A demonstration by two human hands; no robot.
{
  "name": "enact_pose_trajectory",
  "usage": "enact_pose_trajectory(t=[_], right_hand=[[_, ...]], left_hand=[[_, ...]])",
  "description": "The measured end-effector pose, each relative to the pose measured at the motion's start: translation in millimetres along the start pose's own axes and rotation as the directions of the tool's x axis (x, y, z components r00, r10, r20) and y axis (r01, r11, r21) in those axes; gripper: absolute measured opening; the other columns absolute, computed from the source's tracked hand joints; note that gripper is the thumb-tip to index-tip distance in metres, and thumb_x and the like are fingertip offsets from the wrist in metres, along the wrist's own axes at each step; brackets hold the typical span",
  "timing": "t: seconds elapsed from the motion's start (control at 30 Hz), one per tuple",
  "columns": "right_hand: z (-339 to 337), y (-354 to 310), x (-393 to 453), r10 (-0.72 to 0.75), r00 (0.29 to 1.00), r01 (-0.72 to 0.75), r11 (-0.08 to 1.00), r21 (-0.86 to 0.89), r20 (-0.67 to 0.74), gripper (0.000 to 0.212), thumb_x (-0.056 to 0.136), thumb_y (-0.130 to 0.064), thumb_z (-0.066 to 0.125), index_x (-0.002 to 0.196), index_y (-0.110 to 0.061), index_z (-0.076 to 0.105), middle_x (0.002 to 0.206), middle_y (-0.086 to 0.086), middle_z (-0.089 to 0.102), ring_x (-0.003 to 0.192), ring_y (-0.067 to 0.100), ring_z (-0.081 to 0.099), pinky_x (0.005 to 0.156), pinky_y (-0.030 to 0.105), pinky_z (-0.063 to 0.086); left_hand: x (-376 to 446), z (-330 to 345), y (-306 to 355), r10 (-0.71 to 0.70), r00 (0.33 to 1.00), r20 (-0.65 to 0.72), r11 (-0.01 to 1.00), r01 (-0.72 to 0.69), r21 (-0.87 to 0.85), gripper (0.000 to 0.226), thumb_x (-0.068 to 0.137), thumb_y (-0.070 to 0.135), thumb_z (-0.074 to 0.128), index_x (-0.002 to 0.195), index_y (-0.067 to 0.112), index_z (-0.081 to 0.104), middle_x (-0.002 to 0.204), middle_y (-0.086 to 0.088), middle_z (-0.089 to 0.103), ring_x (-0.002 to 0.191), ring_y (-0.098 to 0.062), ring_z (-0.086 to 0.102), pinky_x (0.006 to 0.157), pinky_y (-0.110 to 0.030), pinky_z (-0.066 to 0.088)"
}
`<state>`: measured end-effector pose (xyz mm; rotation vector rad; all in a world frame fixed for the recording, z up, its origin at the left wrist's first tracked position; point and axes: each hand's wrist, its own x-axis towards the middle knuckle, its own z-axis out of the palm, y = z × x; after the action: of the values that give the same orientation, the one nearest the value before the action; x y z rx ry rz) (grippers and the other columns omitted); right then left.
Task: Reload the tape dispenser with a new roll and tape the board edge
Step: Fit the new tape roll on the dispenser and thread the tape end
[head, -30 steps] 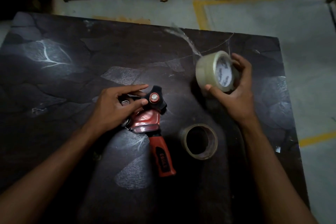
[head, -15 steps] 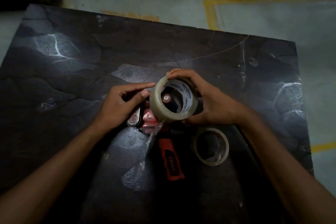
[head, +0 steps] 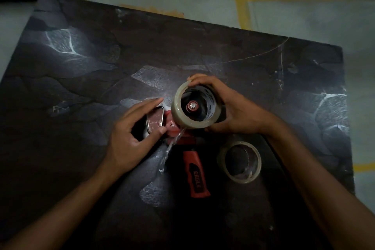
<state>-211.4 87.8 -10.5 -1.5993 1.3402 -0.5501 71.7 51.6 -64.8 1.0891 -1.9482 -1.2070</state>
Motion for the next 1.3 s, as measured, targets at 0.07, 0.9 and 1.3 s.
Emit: enact_pose_trajectory(t=[0.07,0.9,1.3], right_hand=[[0,0,2,-0.012,1.000,0.012,1.000,-0.007,0.000,0.090,0.076,-0.004,0.089,0.152,-0.010,0.040,0.162,0.003,0.040,0.153,0.011,0.041,0.126,0.030,0.034],[-1,17,6,-0.127,0.985,0.130,0.991,-0.012,0.112,0.086,0.076,0.007,0.087,0.148,0.000,0.041,0.161,0.015,0.035,0.155,0.019,0.038,0.127,0.034,0.032],[4,13,1,-0.097,0.991,0.106,0.989,-0.100,0.097,0.088,0.081,-0.015,0.087,0.154,-0.011,0.039,0.166,0.006,0.032,0.157,0.018,0.036,0.127,0.046,0.036]], left_hand=[[-9,4,-1,-0.010,0.999,-0.033,1.000,0.011,0.022,0.057,0.086,0.025,0.079,0.140,0.017,0.065,0.140,0.006,0.066,0.134,-0.010,0.061,0.114,-0.027,0.046],[-50,52,13,-0.157,0.845,-0.511,0.984,0.180,-0.004,0.021,0.079,-0.008,0.073,0.078,0.006,0.057,0.088,-0.013,0.053,0.087,0.002,0.052,0.081,-0.011,0.041],[-62,60,21,-0.323,0.785,-0.528,0.946,0.250,-0.207,0.017,0.086,-0.013,0.074,0.084,0.003,0.068,0.078,0.025,0.071,0.072,0.008,0.066,0.072,-0.008,0.049]])
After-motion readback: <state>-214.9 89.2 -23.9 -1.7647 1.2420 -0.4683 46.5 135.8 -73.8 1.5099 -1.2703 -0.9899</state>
